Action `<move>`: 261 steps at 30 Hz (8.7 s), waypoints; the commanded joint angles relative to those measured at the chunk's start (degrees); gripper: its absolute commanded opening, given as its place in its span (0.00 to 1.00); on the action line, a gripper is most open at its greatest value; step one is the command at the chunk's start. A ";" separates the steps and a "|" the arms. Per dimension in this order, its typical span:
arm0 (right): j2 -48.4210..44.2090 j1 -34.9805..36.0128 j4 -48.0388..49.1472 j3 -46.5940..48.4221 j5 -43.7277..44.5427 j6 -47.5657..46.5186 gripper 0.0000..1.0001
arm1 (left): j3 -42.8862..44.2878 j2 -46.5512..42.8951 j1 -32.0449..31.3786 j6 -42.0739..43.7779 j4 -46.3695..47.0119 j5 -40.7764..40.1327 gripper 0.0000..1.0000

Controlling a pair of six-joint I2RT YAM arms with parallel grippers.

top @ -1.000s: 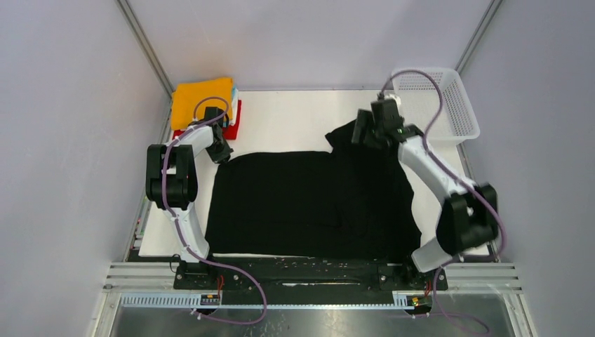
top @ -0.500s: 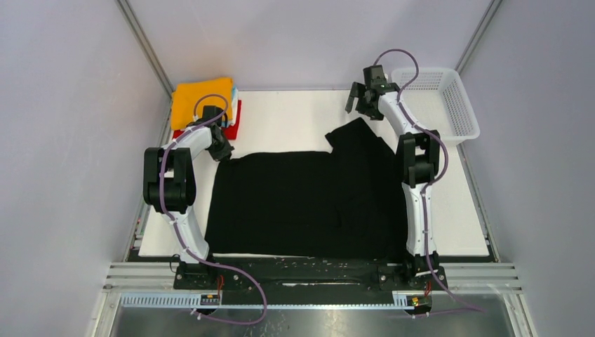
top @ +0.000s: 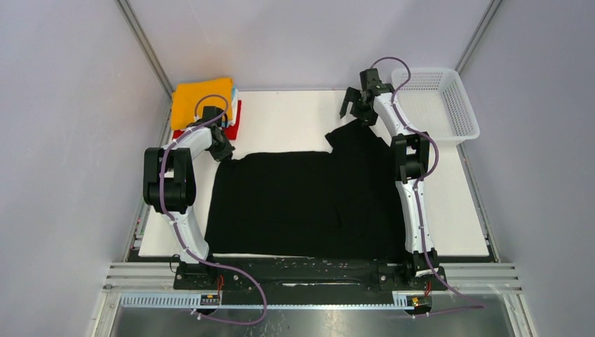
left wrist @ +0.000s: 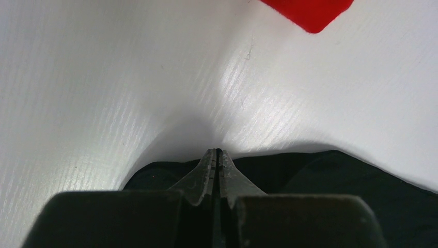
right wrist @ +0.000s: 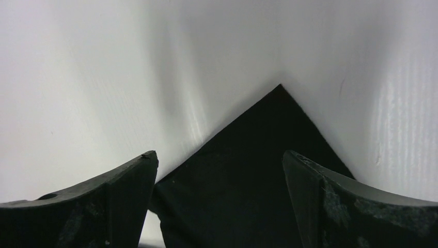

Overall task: Fold and stack the t-shirts
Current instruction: Grab the side of the flattened tshirt furthest away from the robot with both arms, then fold the other side of the tshirt into a rectangle, then rotate the tshirt 90 degrees

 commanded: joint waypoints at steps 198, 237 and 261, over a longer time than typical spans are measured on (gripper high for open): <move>-33.64 6.82 14.30 -58.72 -12.20 6.65 0.98 | -49.09 -39.98 -34.97 -29.53 23.67 12.07 0.99; -50.25 20.10 6.19 -60.04 4.75 1.97 0.98 | -45.09 -67.56 -53.88 -29.96 1.05 -18.47 0.99; -25.96 24.19 3.63 -48.76 5.43 5.15 0.98 | -47.61 -63.48 -52.24 -29.42 6.89 -17.22 0.99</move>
